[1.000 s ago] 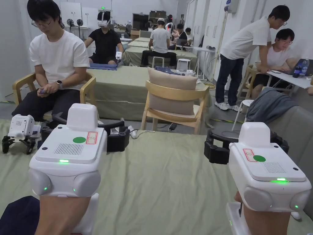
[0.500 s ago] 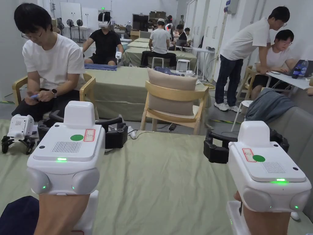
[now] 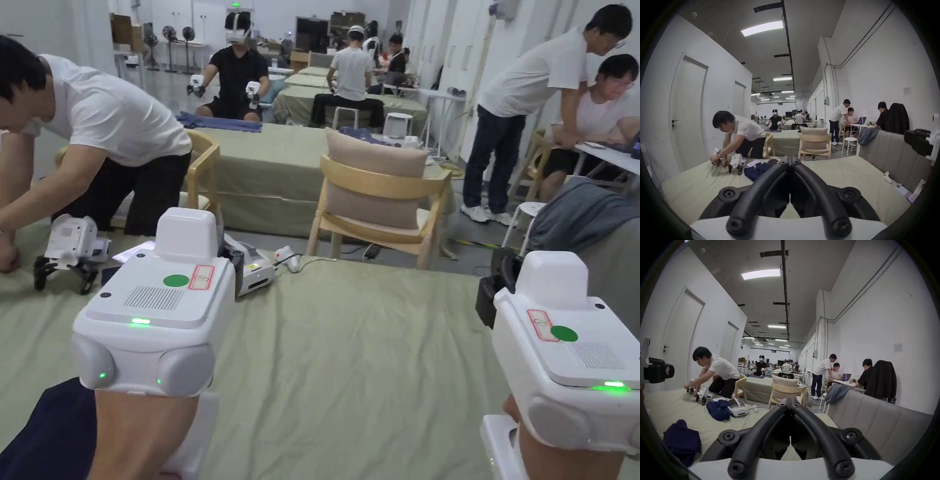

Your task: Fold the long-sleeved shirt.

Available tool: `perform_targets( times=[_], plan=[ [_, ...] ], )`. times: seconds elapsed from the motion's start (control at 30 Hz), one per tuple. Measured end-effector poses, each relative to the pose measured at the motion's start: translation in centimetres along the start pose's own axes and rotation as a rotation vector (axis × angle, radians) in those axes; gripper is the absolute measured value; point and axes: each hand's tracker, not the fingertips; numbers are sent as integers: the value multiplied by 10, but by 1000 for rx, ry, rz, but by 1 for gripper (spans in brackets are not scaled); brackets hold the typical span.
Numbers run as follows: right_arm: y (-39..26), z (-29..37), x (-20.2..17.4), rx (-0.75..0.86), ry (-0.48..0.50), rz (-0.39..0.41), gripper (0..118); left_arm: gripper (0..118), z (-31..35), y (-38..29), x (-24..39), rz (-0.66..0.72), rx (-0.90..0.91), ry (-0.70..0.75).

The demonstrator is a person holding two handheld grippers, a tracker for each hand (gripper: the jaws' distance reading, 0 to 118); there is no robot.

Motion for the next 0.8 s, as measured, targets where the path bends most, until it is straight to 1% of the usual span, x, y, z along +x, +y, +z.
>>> perform_targets(
  times=[0.07, 0.1, 0.17, 0.23, 0.27, 0.3, 0.33, 0.37, 0.4, 0.43, 0.47, 0.5, 0.53, 0.57, 0.6, 0.63, 0.67, 0.7, 0.73, 0.77, 0.8],
  plan=[
    [-2, 1, -11, -3, 32, -4, 0, 3, -2, -19, -18, 25, -70, 14],
    [-4, 1, -18, -4, 54, -24, 0, 3, -5, -33, -29, 20, -104, 28],
    [-10, 1, -41, -24, 131, -18, 0, 3, -11, -68, -58, 35, -225, 81],
    [-17, -1, -71, -33, 183, 3, 0, 3, -17, -108, -91, 99, -328, 158],
    [-23, -2, -88, -47, 213, 12, 0, 3, -22, -131, -108, 113, -407, 174],
    [-29, -3, -102, -54, 230, 6, 0, 3, -25, -150, -123, 139, -447, 190],
    [-36, -7, -119, -67, 270, 6, 0, 4, -30, -171, -137, 145, -507, 216],
    [-43, -9, -134, -82, 287, 15, 0, 24, -33, -187, -150, 147, -569, 238],
    [-49, -10, -147, -93, 289, 18, 0, 60, -36, -201, -160, 179, -626, 269],
    [-55, -11, -159, -111, 324, 10, 0, 100, -39, -212, -168, 160, -627, 289],
    [-62, -15, -169, -132, 351, -1, 0, 108, -46, -223, -177, 151, -660, 312],
    [-67, -17, -179, -156, 360, 1, 0, 104, -46, -230, -185, 165, -695, 339],
    [-73, -19, -188, -170, 374, 7, 0, 106, -57, -227, -192, 171, -624, 300],
    [-77, -21, -195, -179, 381, 8, 0, 110, -68, -230, -199, 175, -654, 309],
    [-81, -24, -200, -195, 383, 7, 0, 111, -79, -236, -203, 173, -741, 309],
    [-85, -27, -204, -210, 393, 6, 0, 111, -87, -264, -201, 176, -796, 307],
    [-88, -30, -208, -223, 402, 5, 0, 109, -96, -280, -202, 201, -814, 300],
    [-91, -32, -211, -233, 406, 5, 0, 104, -103, -293, -204, 201, -846, 277],
    [-94, -32, -212, -241, 409, 9, 0, 104, -109, -307, -208, 230, -915, 237],
    [-96, -33, -213, -250, 408, 14, 0, 100, -103, -313, -214, 338, -1013, 136],
    [-97, -34, -212, -256, 409, 14, 0, 93, -97, -317, -212, 404, -949, 131]
  ],
)
